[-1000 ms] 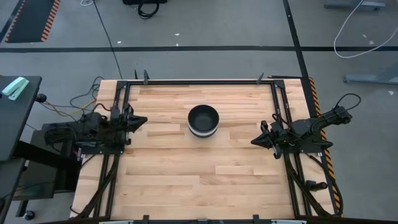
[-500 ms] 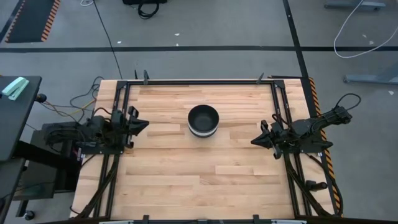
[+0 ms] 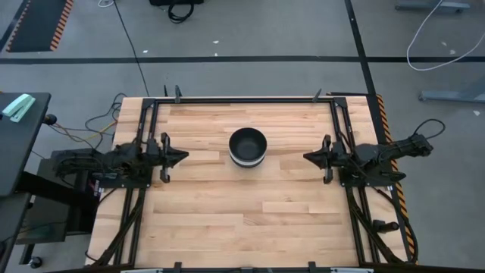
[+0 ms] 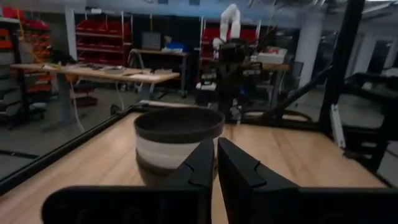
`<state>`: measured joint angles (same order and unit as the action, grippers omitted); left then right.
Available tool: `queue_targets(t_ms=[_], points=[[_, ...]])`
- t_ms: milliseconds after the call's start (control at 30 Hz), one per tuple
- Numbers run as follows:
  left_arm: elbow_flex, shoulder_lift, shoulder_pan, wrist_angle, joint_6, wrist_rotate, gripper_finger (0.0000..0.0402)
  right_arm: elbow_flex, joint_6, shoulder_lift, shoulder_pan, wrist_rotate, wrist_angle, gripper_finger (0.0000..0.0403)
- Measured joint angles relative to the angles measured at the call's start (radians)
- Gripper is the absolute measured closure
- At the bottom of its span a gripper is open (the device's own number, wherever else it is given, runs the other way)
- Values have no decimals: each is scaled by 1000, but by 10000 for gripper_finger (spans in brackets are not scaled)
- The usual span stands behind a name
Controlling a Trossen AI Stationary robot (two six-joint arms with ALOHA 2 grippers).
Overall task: Nest bowls inside each other
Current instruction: Return to Home Position
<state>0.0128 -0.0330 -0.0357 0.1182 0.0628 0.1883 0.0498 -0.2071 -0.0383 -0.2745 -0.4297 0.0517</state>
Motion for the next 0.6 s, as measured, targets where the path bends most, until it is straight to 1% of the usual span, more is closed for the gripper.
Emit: queue_targets(t_ms=[200, 267, 367, 433, 533, 600], points=[[0, 0, 0, -46, -31, 2, 365, 0, 112, -20, 71, 0, 0, 385], [0, 0, 0, -51, -32, 2, 363, 0, 118, -27, 99, 0, 0, 385], [0, 0, 0, -57, -33, 2, 364, 0, 79, -28, 143, 5, 0, 385], [0, 0, 0, -57, -34, 2, 366, 0, 45, -28, 170, 50, 0, 385], [0, 0, 0, -57, -34, 2, 371, 0, 12, -28, 199, 160, 4, 385], [0, 0, 0, -57, -33, 2, 373, 0, 2, -28, 210, 215, 5, 385]])
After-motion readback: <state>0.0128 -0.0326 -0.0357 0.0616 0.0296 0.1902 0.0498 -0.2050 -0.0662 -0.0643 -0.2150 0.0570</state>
